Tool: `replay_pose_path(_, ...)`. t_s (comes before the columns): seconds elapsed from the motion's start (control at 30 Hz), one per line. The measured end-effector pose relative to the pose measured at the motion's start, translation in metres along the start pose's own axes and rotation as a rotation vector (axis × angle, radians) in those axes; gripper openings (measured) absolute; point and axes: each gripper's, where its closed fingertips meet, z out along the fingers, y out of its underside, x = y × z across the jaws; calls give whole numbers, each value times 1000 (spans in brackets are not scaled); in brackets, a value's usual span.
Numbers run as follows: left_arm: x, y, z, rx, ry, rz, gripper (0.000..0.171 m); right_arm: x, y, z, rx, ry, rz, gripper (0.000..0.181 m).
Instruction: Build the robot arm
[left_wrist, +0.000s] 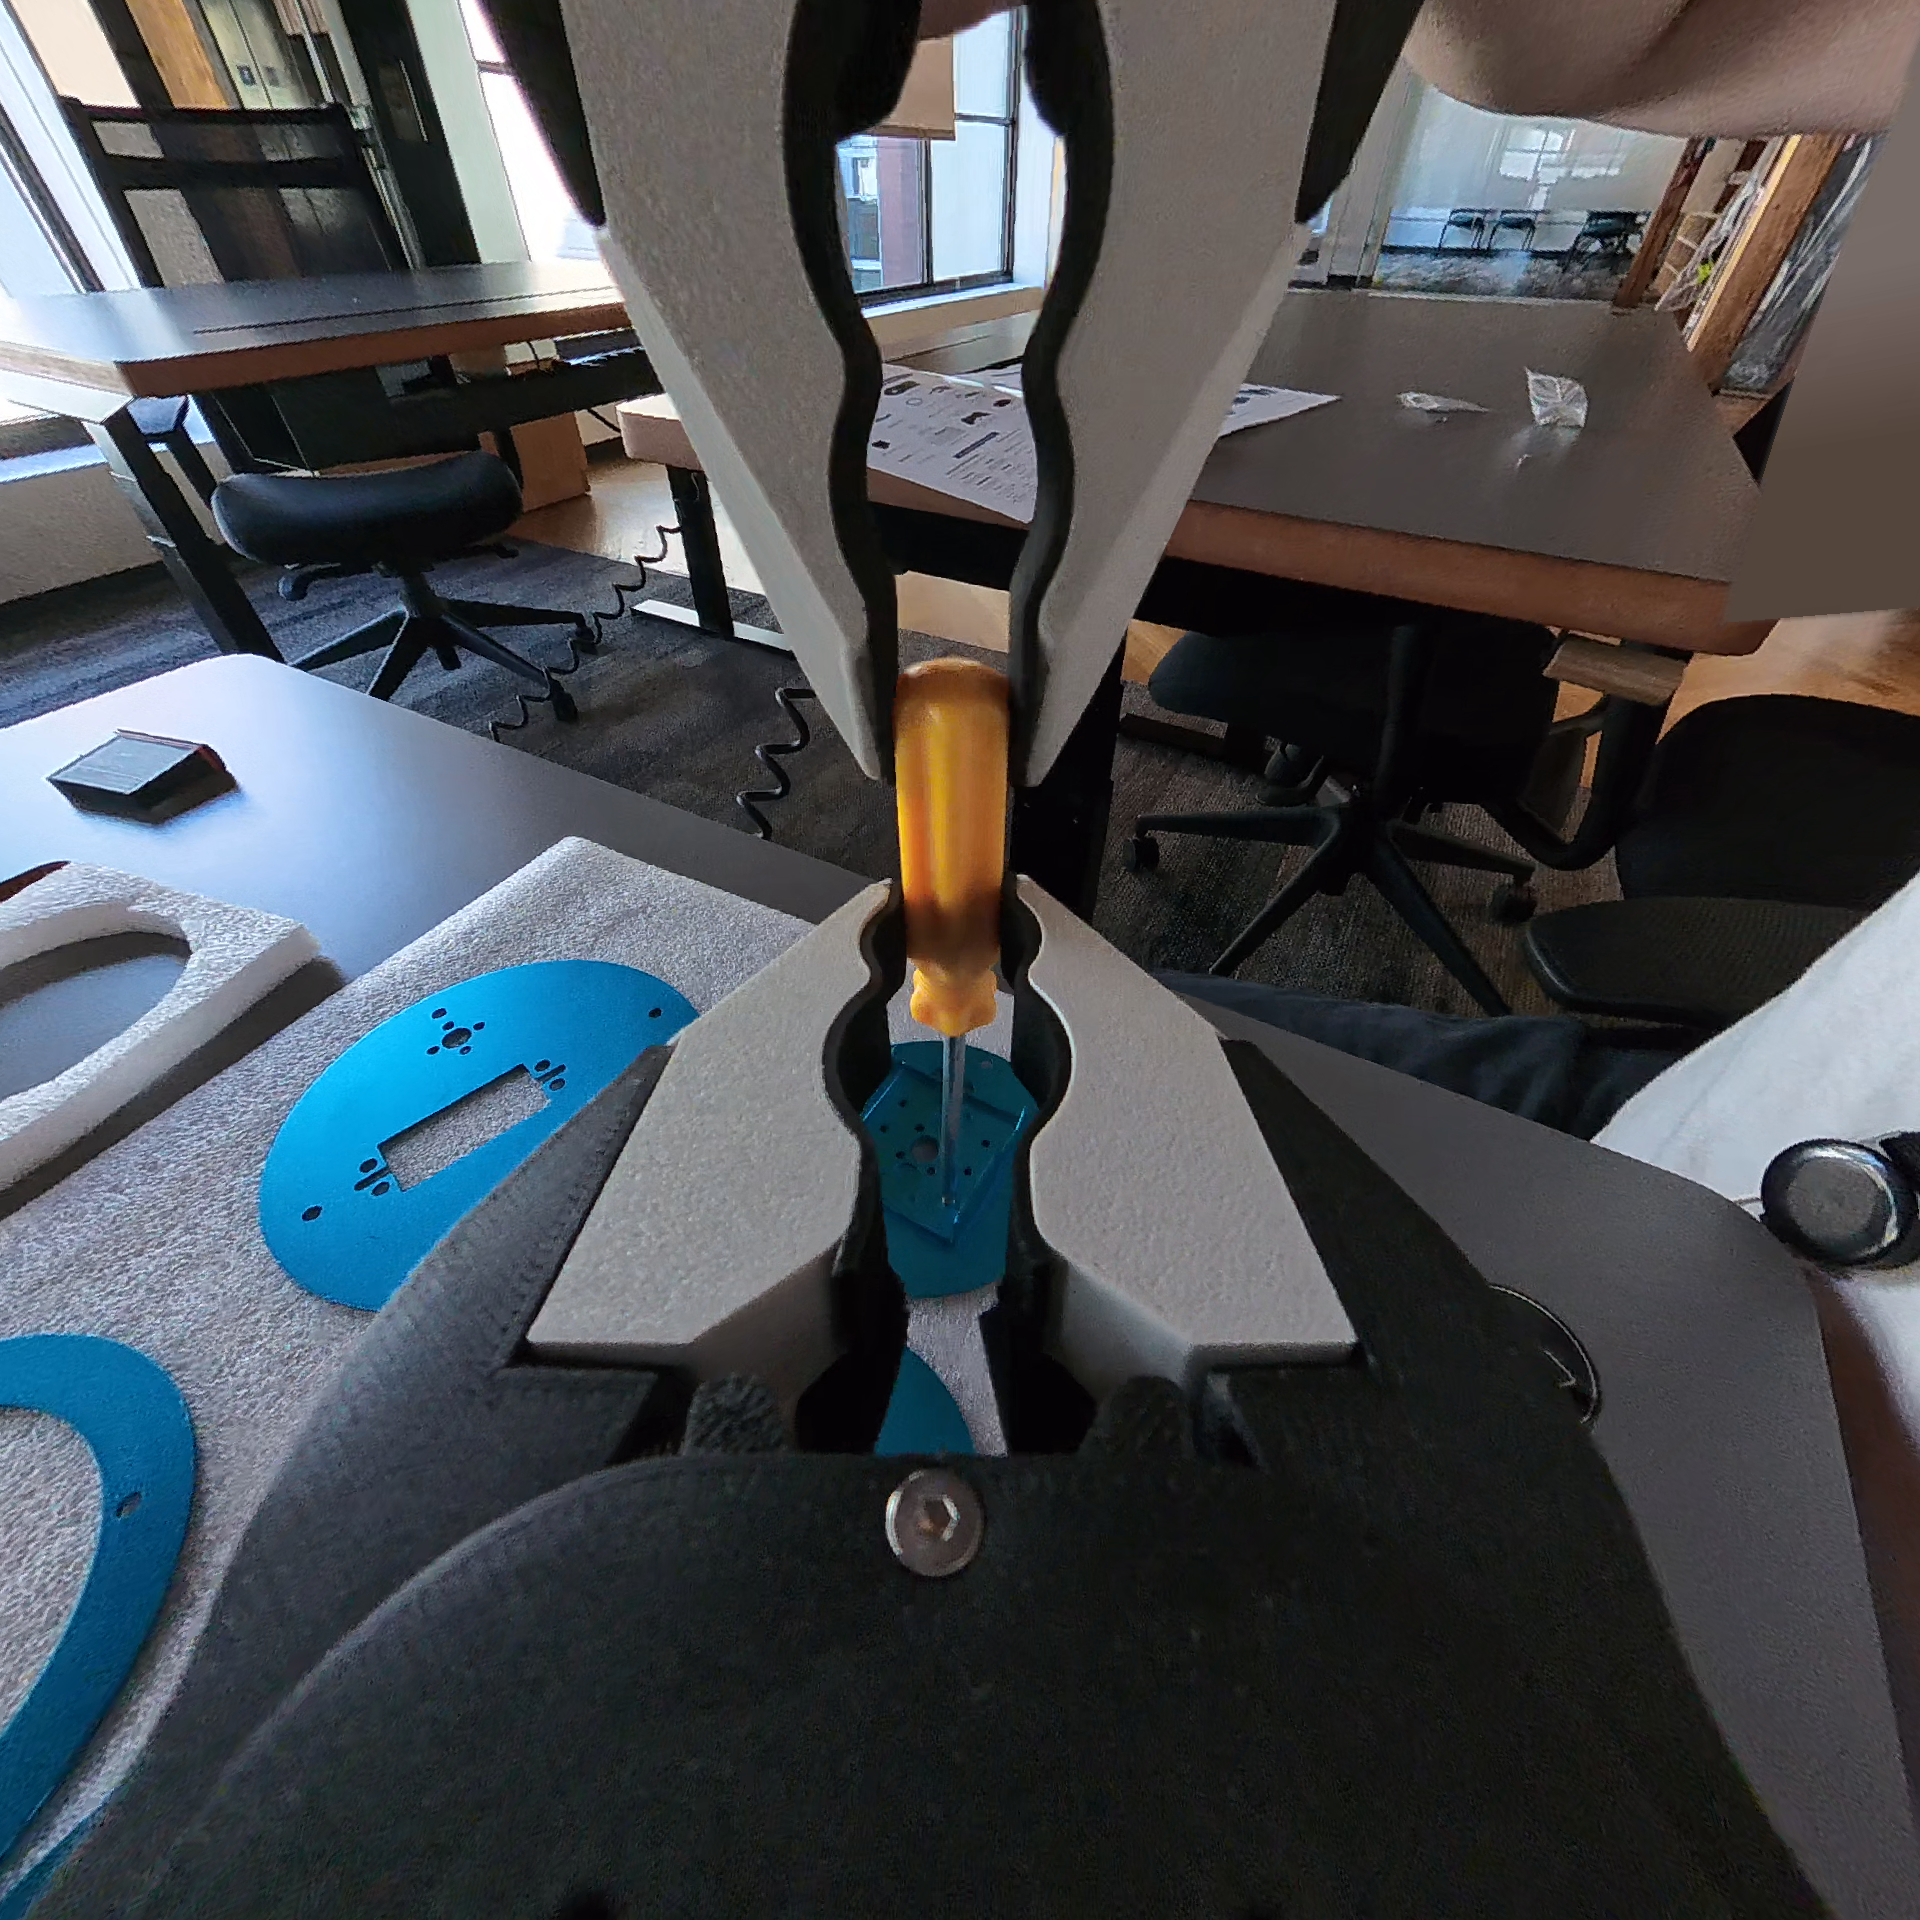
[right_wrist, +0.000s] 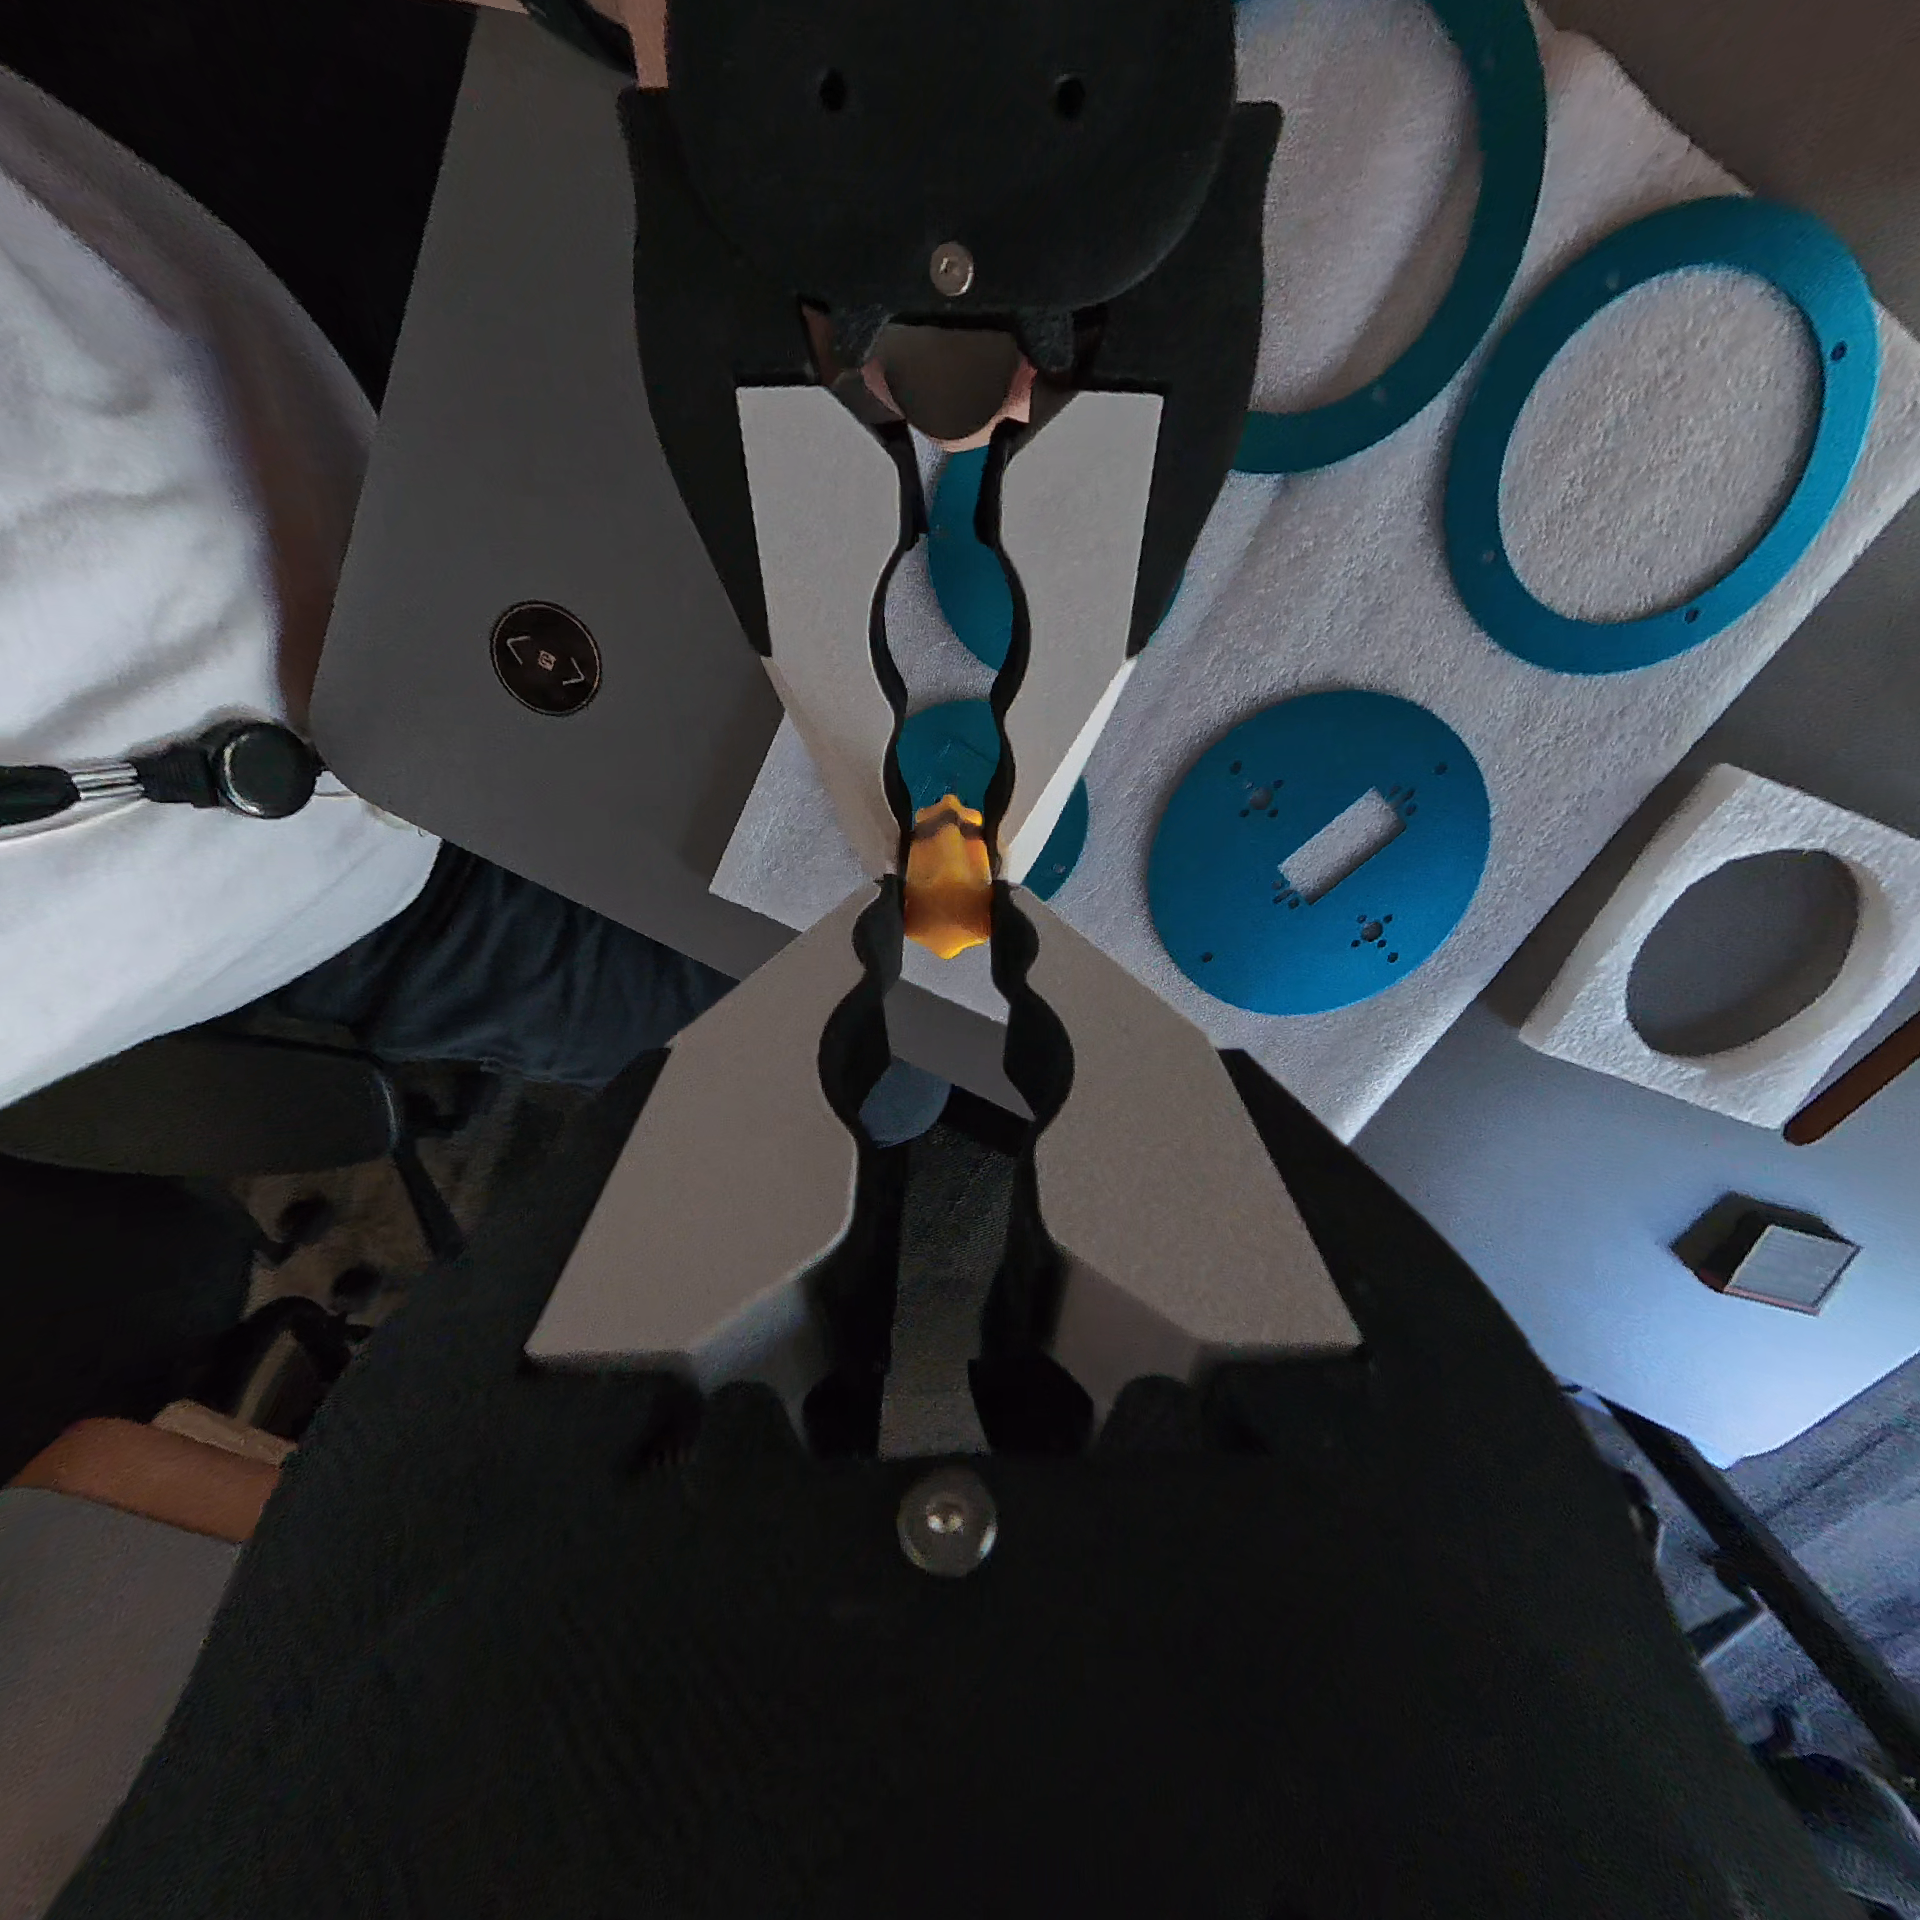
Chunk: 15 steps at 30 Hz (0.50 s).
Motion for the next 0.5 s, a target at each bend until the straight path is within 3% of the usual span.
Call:
replay_pose_path(0.07,2,0,1,-1,5,14,16,-3,2,0,-1,-11,14,16)
replay_pose_path(0.2,4,0,4,-17,17,44,15,-2,5,-1,-12,58,-200,23)
replay_pose_path(0.27,4,0,3,-21,31,42,15,-5,5,0,-13,55,-232,17)
replay_pose_path(0.5,1,0,2,-10,26,7,17,0,2,1,-5,30,58,17)
